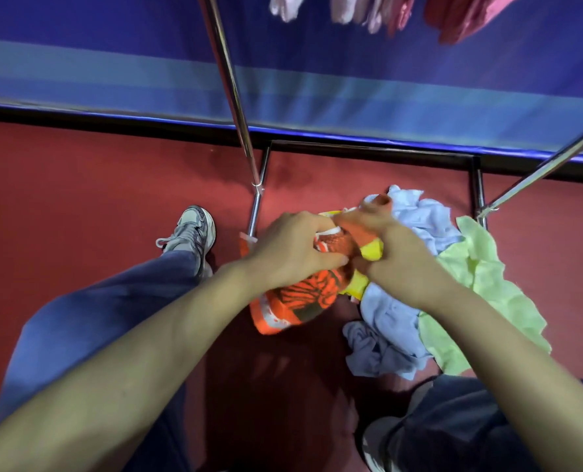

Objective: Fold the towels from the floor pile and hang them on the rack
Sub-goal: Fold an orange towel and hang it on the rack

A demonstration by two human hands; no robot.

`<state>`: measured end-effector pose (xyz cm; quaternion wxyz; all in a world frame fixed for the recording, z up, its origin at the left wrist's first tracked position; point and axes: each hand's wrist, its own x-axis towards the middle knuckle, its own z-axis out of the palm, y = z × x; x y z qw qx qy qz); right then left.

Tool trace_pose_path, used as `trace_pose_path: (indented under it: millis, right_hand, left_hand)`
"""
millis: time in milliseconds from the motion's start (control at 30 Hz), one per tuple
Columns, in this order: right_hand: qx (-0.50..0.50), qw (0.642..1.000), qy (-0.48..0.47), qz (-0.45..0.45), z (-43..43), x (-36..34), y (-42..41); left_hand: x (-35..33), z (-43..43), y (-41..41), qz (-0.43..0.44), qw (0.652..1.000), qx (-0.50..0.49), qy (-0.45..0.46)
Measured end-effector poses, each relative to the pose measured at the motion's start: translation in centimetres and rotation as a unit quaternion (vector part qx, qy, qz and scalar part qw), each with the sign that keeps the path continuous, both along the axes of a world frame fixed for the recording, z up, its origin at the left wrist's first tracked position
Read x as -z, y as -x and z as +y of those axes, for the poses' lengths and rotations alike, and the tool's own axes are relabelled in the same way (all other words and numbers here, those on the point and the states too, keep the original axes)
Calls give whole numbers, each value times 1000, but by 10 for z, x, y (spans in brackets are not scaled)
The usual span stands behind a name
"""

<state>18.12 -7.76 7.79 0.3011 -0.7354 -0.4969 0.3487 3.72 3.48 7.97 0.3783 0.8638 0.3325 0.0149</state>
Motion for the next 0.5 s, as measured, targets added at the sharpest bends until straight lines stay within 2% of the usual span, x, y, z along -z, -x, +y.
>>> trace_pose_path:
  millis: [33,67,133,200,267,333,400,500]
  right_hand:
    - [-75,997,21,-21,-2,2,5]
    - [-102,993,48,-28,-2,3,8]
    - [-100,989,71,-77,-3,2,6]
    - [-43,986,78,-144,-5,2,-2]
    - [71,983,65,-159,-5,-2,-10]
    - [169,976,42,-129,-5,-8,-21]
    - [214,973,26,-87,-3,-14,-29]
    - [224,974,10,-44,-1,-17,-25]
  left_hand:
    - [2,0,-2,-14,998,-3,55]
    - [2,-1,-2,-18,994,2,105]
    - [1,-1,-2,-15,980,37,193]
    - [-2,1,1,-19,964,49,261]
    - [0,7,4,-16,963,36,268]
    - [2,13,6,-9,972,22,234]
    - [-1,15,6,-26,974,3,226]
    - [-12,14,3,-74,948,-56,304]
